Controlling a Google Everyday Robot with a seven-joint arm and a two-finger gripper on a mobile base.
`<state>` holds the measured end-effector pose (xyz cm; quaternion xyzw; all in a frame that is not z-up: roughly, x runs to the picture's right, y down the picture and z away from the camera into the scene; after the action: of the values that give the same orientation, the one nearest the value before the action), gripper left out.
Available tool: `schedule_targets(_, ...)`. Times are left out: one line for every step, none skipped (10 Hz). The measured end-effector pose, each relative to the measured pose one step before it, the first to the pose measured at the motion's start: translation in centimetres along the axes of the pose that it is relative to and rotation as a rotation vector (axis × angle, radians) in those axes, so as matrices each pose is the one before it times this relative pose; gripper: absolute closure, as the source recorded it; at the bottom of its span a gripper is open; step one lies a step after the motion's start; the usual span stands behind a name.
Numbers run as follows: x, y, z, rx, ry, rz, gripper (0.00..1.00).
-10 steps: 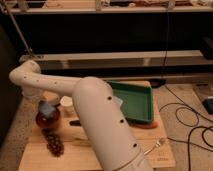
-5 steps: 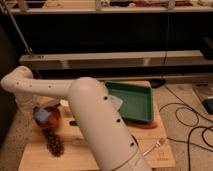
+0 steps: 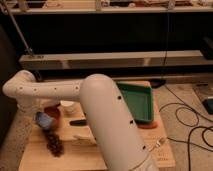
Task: Wipe red bowl with sponge
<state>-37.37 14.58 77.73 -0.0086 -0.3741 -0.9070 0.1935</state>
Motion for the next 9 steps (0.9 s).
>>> schedule_targets(-0.904, 0.55, -0.076, -0.00487, -0.00309, 0.0227, 1.0)
schedule_targets(-0.572, 0.547, -0.084, -0.00651, -0.00108, 0.02098, 1.0)
schedule_targets(-0.208, 0.462, -0.147, -0.00624, 0.0021, 0.01307, 1.0)
schedule_targets(-0.184, 0.716, -0.457, -0.0095, 0.00479, 0.01636, 1.0)
schedule_targets(-0.137, 0.635, -0.309, -0.00763, 0.00273, 0.01041, 1.0)
schedule_targets(0.02, 0.339, -0.119, -0.00506, 0.0005, 0.00553, 1.0)
schedule_targets(0.194, 0.343, -0.088, -0.00149, 0.00296, 0.00794, 1.0)
schedule_targets(-0.077, 0.711, 0.12, -0.00177, 0.0, 0.01438, 1.0)
schedule_targets(0.053, 0.906, 0.191, 0.00087, 0.00211, 0.01895, 1.0)
